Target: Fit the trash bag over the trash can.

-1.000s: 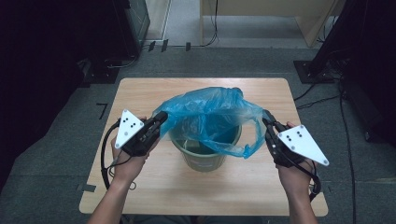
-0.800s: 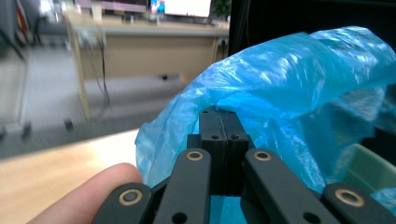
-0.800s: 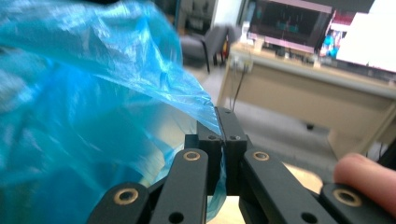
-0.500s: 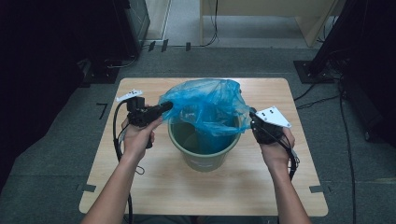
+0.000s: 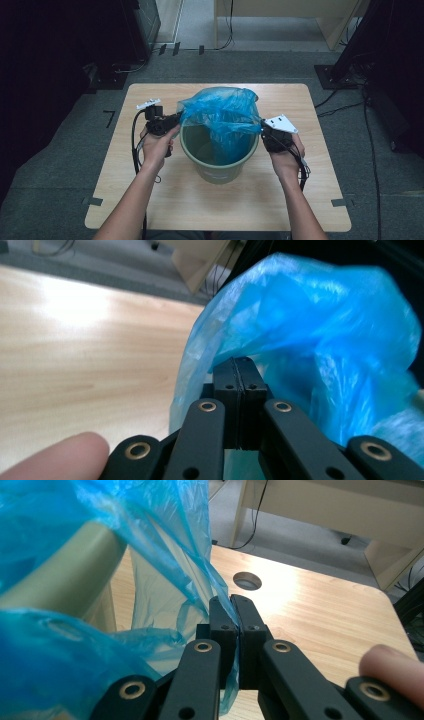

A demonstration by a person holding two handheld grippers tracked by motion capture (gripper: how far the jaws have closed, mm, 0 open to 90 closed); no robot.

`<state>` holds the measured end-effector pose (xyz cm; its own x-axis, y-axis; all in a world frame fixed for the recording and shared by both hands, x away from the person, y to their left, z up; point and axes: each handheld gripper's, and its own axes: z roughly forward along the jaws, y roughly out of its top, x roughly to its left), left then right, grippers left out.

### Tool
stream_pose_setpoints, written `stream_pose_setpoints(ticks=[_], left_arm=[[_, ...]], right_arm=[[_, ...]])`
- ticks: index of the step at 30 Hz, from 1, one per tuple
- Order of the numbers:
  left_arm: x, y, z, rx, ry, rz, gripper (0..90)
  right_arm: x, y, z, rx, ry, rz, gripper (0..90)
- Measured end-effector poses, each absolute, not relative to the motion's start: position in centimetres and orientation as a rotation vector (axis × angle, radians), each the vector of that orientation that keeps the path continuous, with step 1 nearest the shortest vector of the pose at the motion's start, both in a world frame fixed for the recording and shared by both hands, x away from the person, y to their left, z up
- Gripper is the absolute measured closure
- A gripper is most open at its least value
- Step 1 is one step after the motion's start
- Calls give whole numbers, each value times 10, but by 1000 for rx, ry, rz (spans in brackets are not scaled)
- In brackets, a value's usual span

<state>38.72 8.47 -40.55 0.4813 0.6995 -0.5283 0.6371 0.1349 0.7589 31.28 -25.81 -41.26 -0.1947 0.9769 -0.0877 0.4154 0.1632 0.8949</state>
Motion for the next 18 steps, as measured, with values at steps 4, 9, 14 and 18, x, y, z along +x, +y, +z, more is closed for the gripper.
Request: stream_pose_setpoints(ticks=[4,9,14,18], left_arm=[[385,90,-418,1543,1226,21,900],[373,96,-422,1529,1180,-10,900],[366,103,-432,1502,1178,-42,900],[360,108,-429,1467,1143,-45,900]], right_arm=[[315,-264,-421,1378,1719,985,900],[311,-276,-429,1418,1705,1047,900],[303,-281,-441,1415,1722,1078,831],[294,-285,-441,1383,1718,1190,687]])
